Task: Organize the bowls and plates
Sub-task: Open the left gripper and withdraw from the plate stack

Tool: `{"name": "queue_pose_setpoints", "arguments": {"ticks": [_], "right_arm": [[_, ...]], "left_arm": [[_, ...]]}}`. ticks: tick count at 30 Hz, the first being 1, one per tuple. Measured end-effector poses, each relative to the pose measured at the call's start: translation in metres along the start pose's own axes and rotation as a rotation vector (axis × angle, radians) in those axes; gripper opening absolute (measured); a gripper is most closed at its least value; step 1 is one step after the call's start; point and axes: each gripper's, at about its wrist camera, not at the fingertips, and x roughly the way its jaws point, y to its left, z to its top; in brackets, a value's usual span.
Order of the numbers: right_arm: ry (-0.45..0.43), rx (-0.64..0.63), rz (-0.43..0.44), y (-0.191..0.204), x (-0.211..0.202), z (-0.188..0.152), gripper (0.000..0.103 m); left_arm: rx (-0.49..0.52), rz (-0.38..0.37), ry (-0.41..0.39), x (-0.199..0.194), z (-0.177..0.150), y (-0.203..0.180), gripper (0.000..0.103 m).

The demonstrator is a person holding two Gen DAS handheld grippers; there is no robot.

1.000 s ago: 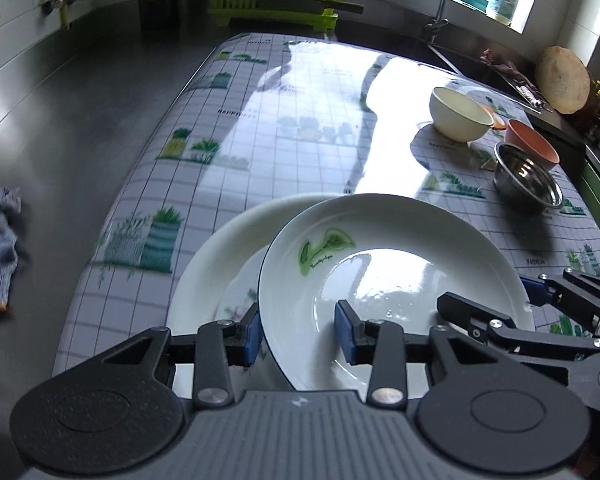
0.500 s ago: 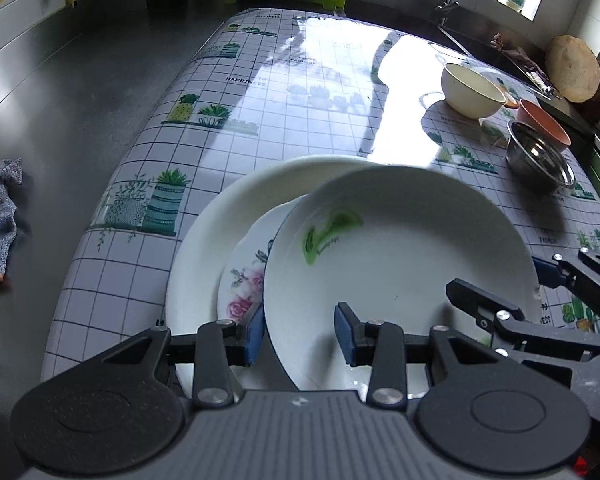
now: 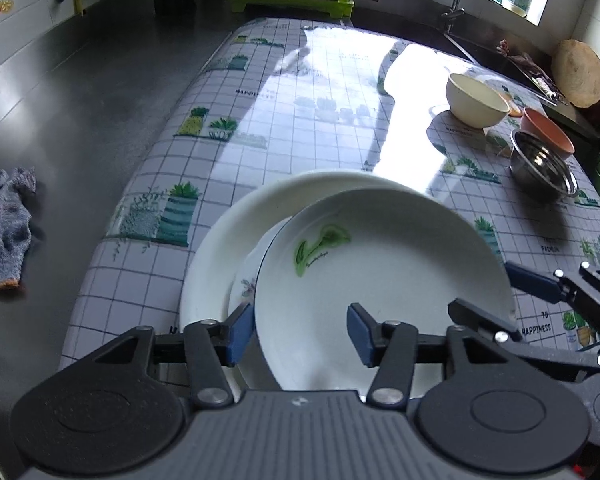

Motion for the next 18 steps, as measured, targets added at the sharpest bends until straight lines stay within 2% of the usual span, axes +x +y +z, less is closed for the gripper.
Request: {"name": "queue_pose_setpoints", "arguments": {"ticks": [6,13,18], "right_arm": [[-0.018,0.038,0.011,-0.011,-0.010,0.007,0.057],[-0.018,0.113,-0.003,-0.038,-0.021,0.014,0.057],[-0.009,0.133,-0.047,-0.058,-0.029,0.016,0.058]], "left_arm": [[0.034,-0.005,-0.043,-0.014,0.011,-0.014,0.072],[0.068,-0.053,-0.070,-0.019,0.026,-0.041,0.077],[0.086,-0.099,-0.072,-0.014,0.038,-0.068,0.078]]}}
